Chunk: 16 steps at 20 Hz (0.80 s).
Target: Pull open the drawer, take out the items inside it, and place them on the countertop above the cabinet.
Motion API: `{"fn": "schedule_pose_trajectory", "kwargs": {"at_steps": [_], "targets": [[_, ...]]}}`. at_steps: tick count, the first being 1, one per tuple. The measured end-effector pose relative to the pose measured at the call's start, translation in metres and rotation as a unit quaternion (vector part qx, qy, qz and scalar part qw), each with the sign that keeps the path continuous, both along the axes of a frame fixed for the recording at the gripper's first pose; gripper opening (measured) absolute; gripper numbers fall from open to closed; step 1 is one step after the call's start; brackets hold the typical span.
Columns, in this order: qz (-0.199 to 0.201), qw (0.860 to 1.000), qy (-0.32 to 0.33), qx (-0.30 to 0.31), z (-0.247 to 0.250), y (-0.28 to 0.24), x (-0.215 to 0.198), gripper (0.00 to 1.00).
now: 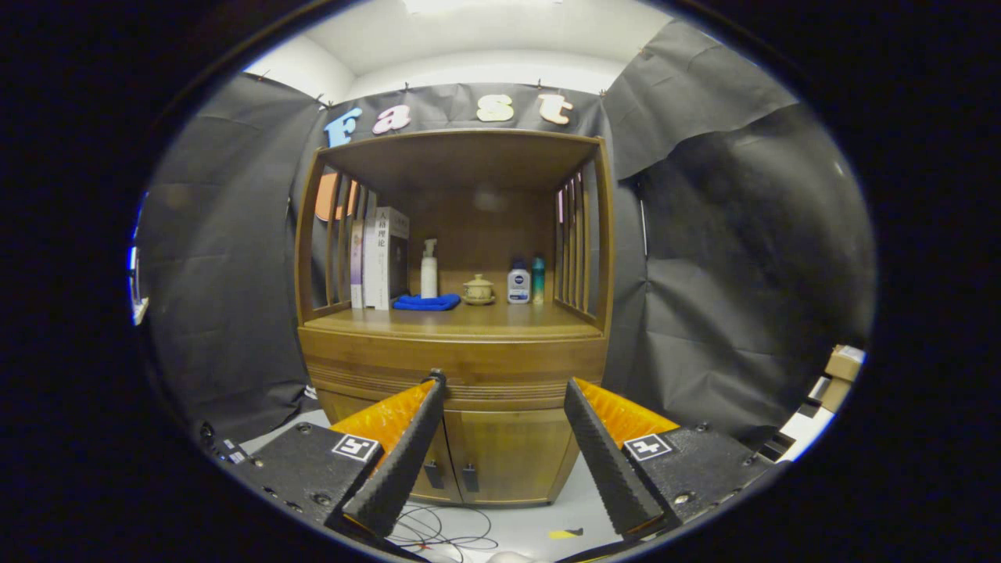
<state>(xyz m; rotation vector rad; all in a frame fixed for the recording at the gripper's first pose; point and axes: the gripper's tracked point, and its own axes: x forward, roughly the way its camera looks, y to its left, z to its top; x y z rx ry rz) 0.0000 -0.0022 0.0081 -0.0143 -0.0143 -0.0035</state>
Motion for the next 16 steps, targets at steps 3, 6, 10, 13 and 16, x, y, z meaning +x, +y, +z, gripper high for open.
{"fn": "schedule_pose_trajectory", "kwargs": {"at_steps": [3, 6, 10, 13, 16], "targets": [[0.004, 1.0, -0.001, -0.004, 0.003, 0.006, 0.012, 0.99], [0.016, 1.0, -0.002, -0.009, 0.005, 0.022, 0.033, 0.99], [0.036, 0.999, 0.0, -0.014, -0.002, 0.054, 0.074, 0.99], [0.055, 0.998, 0.01, -0.021, -0.014, 0.08, 0.111, 0.99], [0.057, 0.998, 0.028, -0.017, -0.032, 0.092, 0.15, 0.99]]}}
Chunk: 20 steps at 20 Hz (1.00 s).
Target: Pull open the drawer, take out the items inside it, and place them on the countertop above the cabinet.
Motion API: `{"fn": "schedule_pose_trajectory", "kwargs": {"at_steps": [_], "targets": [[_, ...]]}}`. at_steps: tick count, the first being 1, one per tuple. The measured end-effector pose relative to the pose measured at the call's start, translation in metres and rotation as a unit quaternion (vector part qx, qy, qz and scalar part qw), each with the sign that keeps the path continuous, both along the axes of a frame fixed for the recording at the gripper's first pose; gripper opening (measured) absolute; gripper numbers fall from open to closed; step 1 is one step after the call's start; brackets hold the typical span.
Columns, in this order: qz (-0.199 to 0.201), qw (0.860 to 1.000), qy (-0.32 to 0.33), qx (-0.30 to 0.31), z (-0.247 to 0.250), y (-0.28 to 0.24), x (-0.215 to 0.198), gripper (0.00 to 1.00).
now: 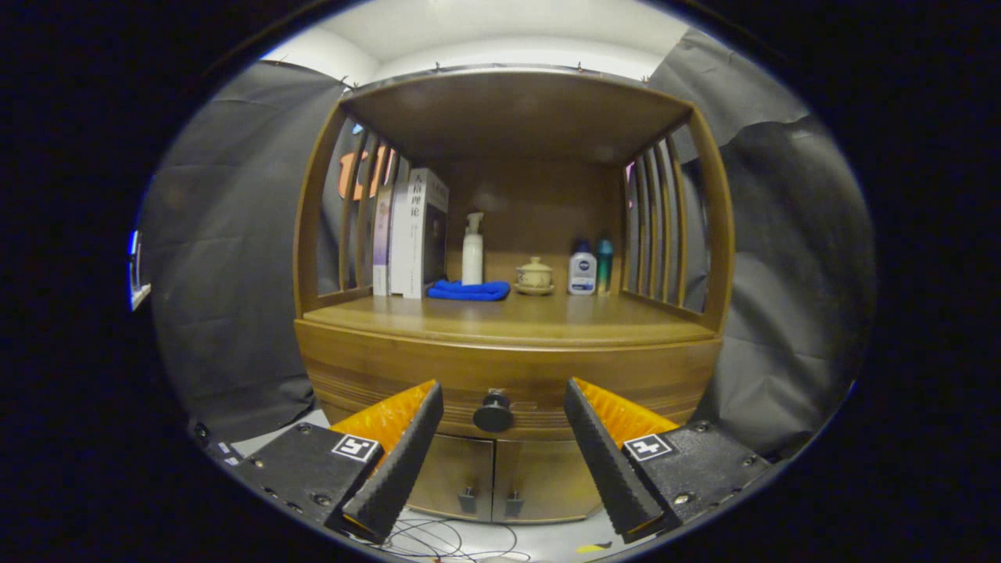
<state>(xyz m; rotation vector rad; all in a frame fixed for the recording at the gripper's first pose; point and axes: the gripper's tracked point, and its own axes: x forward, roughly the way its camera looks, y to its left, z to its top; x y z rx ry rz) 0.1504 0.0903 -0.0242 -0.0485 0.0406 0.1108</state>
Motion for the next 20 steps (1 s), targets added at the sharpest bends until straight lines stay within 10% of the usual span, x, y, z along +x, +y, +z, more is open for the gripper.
{"fn": "schedule_pose_trajectory", "kwargs": {"at_steps": [8, 16, 20], "targets": [[-0.015, 0.999, 0.039, -0.016, -0.048, 0.016, 0.065, 0.95], [-0.045, 0.998, 0.04, 0.02, -0.057, 0.009, 0.083, 0.5], [-0.05, 0.998, 0.042, 0.017, -0.058, 0.007, 0.083, 0.44]]}}
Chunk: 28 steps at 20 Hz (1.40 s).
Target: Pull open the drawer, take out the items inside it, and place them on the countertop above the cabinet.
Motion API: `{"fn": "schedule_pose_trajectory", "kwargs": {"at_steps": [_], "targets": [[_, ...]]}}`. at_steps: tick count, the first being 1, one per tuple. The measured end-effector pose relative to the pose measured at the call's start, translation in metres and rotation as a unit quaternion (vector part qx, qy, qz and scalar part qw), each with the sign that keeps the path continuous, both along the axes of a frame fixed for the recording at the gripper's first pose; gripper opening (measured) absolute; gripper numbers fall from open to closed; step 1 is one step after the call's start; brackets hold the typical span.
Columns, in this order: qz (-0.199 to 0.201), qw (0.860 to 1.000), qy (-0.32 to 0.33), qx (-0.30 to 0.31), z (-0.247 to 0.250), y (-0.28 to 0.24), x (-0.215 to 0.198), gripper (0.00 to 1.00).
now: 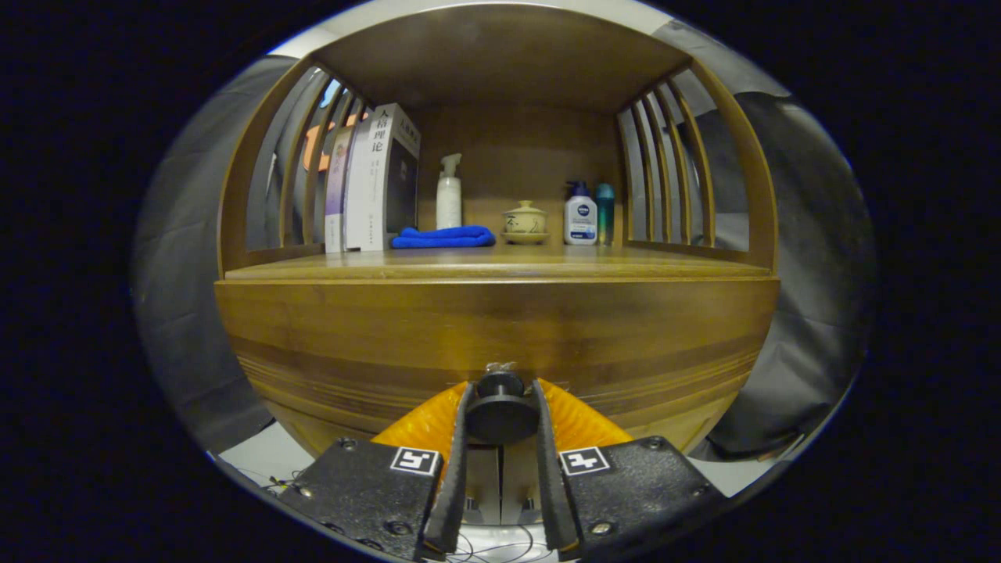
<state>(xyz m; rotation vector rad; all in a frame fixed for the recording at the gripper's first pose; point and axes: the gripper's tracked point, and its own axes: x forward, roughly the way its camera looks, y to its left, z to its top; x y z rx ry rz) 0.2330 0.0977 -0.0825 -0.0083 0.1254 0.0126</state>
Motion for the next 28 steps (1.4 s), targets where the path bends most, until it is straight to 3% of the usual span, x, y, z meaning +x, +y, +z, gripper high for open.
{"fn": "schedule_pose_trajectory", "kwargs": {"at_steps": [9, 28], "targets": [[0.009, 1.0, 0.013, -0.002, 0.0, 0.0, -0.006, 0.37], [0.031, 0.999, 0.018, -0.002, -0.004, -0.001, -0.011, 0.36]]}}
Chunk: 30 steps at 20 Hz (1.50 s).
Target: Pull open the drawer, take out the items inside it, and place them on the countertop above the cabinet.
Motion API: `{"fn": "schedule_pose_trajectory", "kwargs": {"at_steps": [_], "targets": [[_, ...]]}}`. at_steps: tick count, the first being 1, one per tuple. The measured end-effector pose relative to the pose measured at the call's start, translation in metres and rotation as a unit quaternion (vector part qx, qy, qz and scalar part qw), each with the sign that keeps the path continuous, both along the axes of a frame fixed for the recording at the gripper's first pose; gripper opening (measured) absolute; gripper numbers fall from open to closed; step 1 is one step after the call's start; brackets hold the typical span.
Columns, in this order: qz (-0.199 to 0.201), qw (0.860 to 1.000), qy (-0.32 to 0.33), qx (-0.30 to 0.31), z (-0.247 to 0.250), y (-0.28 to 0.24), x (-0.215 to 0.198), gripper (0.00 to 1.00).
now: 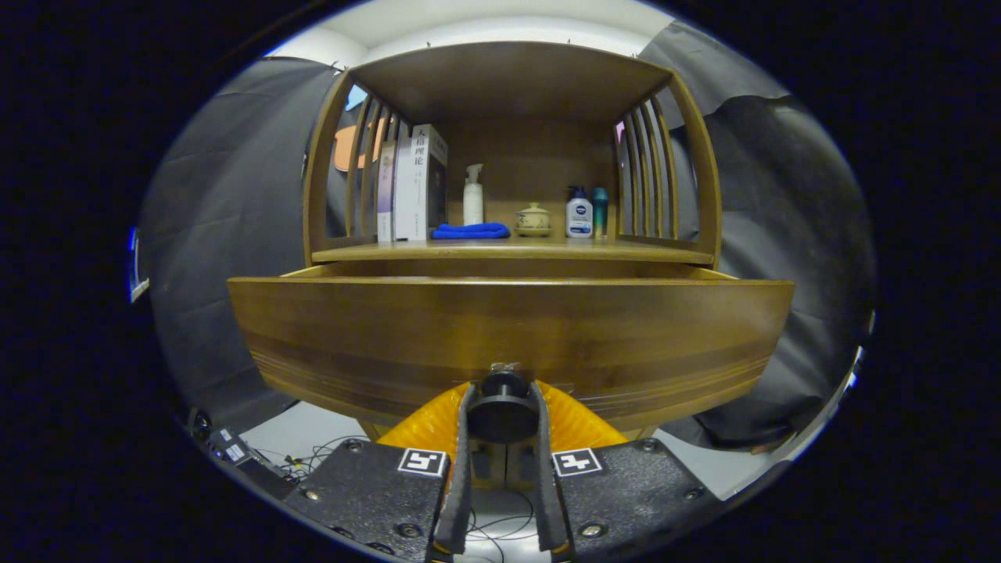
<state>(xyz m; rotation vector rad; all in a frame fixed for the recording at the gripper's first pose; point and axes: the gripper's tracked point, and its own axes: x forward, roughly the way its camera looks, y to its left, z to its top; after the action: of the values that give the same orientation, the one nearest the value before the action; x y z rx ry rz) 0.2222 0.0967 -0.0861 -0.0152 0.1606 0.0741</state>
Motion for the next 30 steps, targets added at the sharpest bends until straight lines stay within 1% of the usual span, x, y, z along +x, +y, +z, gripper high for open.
{"fn": "schedule_pose_trajectory", "kwargs": {"at_steps": [7, 11, 14, 15, 17, 21, 22, 26, 30], "targets": [[0.001, 1.0, 0.01, -0.001, -0.004, 0.0, -0.001, 0.36], [-0.002, 1.0, 0.002, -0.013, -0.003, -0.002, -0.001, 0.36], [0.0, 1.0, -0.001, -0.01, -0.003, -0.002, 0.0, 0.37], [0.001, 1.0, -0.003, -0.007, -0.002, -0.005, -0.001, 0.43], [-0.001, 1.0, -0.021, 0.0, 0.007, -0.013, -0.005, 0.6], [-0.014, 0.999, -0.051, 0.005, 0.042, -0.032, -0.022, 0.93], [-0.015, 0.998, -0.06, 0.009, 0.054, -0.037, -0.024, 1.0], [-0.007, 0.995, -0.097, 0.022, 0.108, -0.049, -0.026, 1.0], [-0.003, 0.993, -0.121, 0.012, 0.171, -0.06, -0.005, 1.0]]}}
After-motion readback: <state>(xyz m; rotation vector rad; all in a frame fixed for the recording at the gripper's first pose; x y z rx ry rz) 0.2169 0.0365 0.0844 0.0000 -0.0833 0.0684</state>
